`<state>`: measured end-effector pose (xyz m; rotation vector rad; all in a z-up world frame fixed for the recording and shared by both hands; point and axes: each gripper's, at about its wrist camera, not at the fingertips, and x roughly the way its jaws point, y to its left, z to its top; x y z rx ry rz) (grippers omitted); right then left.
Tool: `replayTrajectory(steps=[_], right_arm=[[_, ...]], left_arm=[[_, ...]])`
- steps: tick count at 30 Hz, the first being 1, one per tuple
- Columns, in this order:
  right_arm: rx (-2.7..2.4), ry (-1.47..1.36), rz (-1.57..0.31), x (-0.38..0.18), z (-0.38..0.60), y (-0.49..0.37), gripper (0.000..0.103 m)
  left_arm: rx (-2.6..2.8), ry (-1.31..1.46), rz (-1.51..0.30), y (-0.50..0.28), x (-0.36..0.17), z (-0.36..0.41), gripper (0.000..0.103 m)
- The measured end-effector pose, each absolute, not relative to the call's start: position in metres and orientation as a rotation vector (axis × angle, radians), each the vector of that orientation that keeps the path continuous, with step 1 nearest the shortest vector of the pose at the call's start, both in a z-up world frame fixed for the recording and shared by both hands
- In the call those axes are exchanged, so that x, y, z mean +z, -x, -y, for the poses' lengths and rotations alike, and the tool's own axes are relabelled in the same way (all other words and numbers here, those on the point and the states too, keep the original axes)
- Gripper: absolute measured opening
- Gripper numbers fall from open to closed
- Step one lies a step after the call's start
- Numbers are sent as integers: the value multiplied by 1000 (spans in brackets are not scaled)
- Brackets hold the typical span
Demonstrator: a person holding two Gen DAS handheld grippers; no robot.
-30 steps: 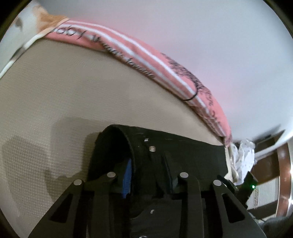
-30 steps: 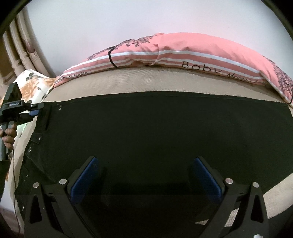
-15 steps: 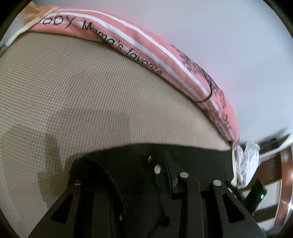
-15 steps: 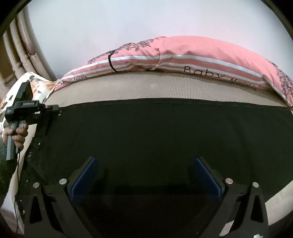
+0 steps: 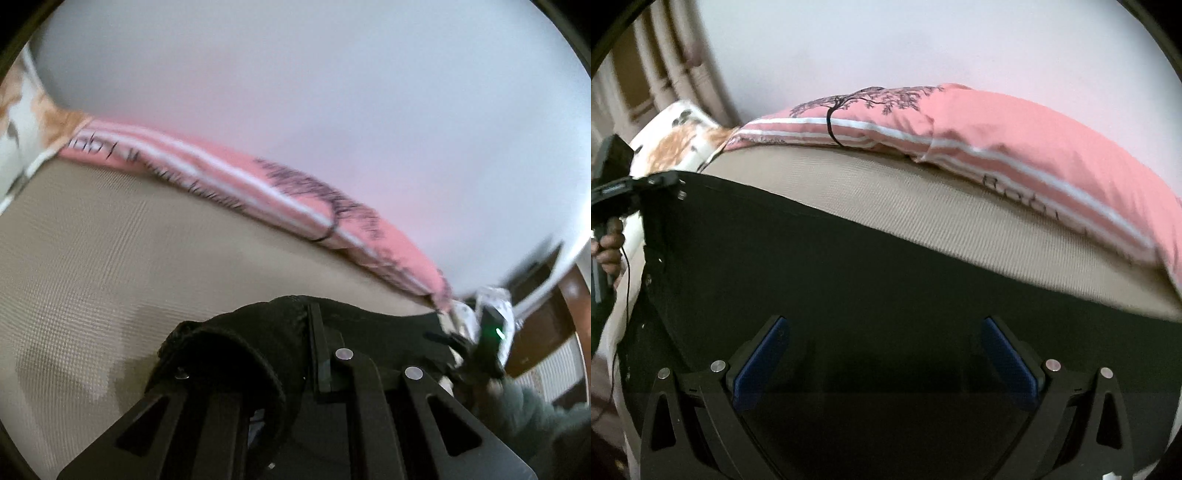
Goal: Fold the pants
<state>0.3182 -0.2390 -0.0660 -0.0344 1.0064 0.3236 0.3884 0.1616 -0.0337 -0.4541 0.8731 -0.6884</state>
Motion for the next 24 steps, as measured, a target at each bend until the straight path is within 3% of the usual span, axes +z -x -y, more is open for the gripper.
replayTrajectory(steps=[10,13,19,21,24], right_arm=[[671,309,-1135,-63,229,-392,103],[767,338,-1185,-72,228,-403,97],[899,347,-1282,-93,232,-412,75],[921,340,-1309,-98,237,-414,60],[920,328,-1324,-97,251,-416,49]], left_arm=[[-674,439,-816,-342,2,-161,9],[-655,434,-829,-340,5,-161,9],[-607,394,-848,-338,12,-161,9],[-605,399,-853,-338,11,-160,9],[-596,386,-857,-338,12,-160,9]])
